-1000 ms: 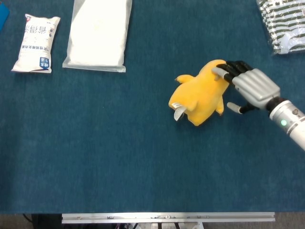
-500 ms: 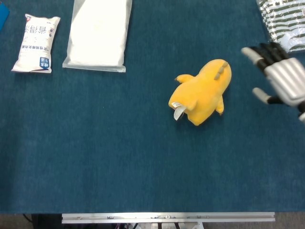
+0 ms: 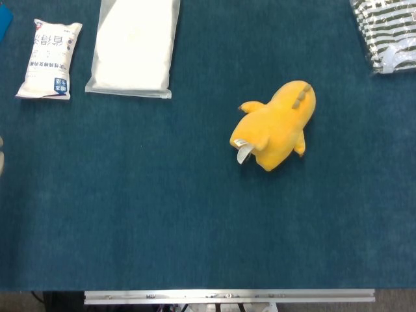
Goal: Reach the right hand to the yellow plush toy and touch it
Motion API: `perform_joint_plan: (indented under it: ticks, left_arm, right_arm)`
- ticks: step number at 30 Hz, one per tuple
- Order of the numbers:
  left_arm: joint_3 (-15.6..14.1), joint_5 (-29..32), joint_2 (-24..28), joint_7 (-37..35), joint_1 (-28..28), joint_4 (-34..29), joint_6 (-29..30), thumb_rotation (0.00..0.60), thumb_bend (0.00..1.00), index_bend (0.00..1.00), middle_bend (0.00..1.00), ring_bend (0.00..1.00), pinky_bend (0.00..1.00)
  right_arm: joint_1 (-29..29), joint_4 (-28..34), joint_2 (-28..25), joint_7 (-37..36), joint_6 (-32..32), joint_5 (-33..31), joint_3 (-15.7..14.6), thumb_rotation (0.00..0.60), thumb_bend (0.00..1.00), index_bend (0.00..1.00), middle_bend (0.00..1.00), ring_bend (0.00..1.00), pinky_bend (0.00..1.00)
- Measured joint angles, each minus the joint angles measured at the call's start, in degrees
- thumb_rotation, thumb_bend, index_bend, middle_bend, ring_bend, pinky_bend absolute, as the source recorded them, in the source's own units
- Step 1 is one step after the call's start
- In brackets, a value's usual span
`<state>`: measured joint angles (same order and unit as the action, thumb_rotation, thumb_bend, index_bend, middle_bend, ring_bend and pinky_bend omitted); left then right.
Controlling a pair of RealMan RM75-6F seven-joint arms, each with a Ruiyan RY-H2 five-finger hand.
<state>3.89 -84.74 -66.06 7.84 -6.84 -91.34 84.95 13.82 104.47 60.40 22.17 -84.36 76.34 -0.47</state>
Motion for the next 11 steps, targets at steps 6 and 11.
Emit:
perform_joint_plan:
  ticks: [6,11]
  left_arm:
    - [0.4,-0.1,-0.4,-0.5,-0.6,0.5,-0.2,0.6,0.38,0.49,0.48,0.36,0.41]
    - [0.4,0.4,-0.5,-0.2,-0.7,0.6,-0.7,0.6,0.38,0.49,0.48,0.36,0.41]
  right_arm:
    - [-1.3,0.2,0.4,0.2,-0.3,1.3,0.0,0.6,0.28,0.0,0.21,0.03,0.0]
    - [-1.5,0.2,0.8,0.4,0.2,1.7,0.6,0.6,0.28,0.0,0.21,0.03,0.0]
